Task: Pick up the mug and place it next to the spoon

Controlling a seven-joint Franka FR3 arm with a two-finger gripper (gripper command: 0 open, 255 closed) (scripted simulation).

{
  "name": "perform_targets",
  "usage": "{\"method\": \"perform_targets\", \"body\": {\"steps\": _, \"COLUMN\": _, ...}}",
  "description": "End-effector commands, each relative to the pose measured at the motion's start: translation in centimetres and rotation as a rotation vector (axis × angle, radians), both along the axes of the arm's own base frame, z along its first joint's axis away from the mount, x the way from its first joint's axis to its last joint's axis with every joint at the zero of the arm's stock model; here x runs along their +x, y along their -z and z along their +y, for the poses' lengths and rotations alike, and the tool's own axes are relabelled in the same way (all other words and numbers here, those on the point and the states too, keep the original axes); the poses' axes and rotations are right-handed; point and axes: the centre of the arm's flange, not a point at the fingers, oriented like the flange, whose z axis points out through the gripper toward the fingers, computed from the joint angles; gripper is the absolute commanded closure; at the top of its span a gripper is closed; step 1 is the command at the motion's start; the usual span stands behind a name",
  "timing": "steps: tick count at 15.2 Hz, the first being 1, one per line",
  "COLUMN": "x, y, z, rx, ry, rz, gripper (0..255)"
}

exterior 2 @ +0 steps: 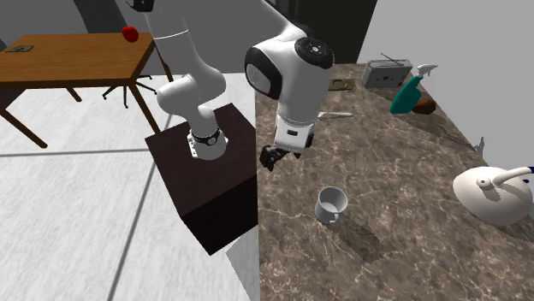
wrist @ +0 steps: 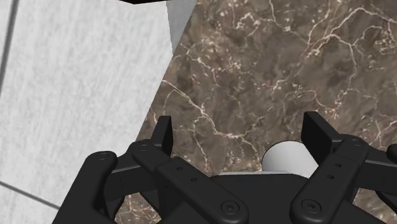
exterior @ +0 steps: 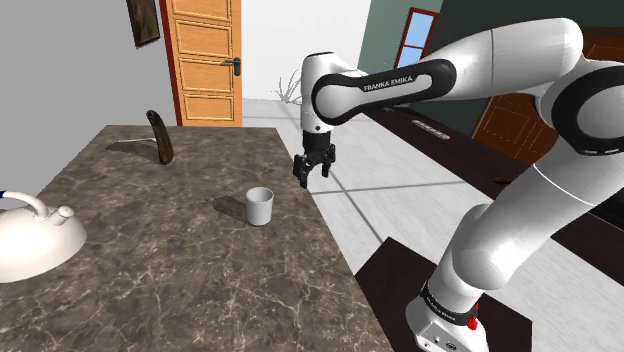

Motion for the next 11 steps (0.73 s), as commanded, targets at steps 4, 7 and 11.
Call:
{"method": "perform_targets", "body": {"steps": 4, "x": 4.6, "y": 2.7, "z": 4.1, "rx": -0.004, "ry": 0.016, "rz": -0.002, "gripper": 0}}
{"method": "perform_targets", "body": {"steps": 7, "x": 7.4, "y": 4.2, "z": 6.4, "rx": -0.007, "ry": 0.025, "rz": -0.003, "gripper": 0}}
{"method": "perform_targets", "body": {"steps": 11, "x": 11.2, "y": 6.2, "z": 9.6, "rx": -0.011, "ry": 0.037, "rz": -0.004, "gripper": 0}}
